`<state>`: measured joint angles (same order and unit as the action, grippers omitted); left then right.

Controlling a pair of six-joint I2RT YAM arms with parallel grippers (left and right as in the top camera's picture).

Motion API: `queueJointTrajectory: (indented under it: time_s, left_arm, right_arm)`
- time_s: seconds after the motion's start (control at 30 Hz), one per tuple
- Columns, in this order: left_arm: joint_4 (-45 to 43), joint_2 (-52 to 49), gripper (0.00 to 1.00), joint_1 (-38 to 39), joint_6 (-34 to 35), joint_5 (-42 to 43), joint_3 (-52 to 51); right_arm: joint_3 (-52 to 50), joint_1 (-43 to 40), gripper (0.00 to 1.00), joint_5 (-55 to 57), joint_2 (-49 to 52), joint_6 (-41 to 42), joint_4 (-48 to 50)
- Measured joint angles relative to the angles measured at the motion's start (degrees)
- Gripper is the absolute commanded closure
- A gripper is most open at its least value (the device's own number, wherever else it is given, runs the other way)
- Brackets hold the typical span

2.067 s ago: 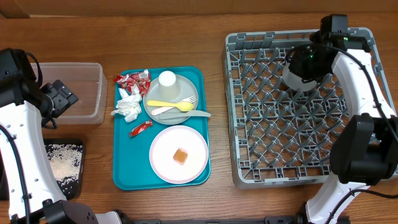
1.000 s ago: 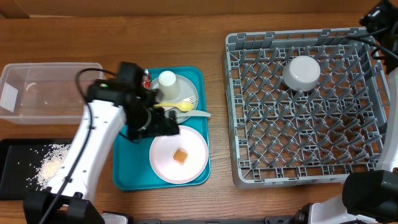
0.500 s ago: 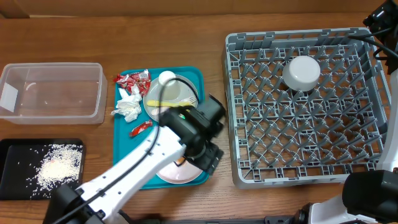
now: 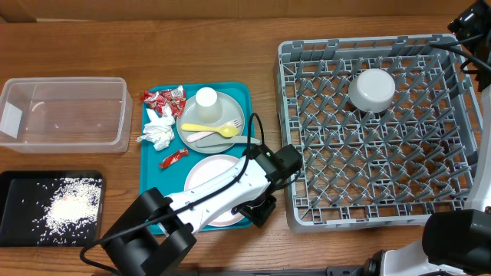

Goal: Sort waste into correct bins and load items into the dishwasher rack
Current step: 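Grasp the white plate rim with the left gripper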

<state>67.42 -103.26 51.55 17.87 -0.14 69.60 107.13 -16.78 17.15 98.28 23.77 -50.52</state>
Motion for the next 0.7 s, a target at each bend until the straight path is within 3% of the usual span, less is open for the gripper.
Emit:
queueJointTrajectory:
  time_s: [0.7]
  left_arm:
    - [-7.63,-0.17,0.34,-1.51,0.0,1.2,-7.54]
  right_arm:
    - [0.0,0.0,0.0,0.02,0.0,0.0,0.02]
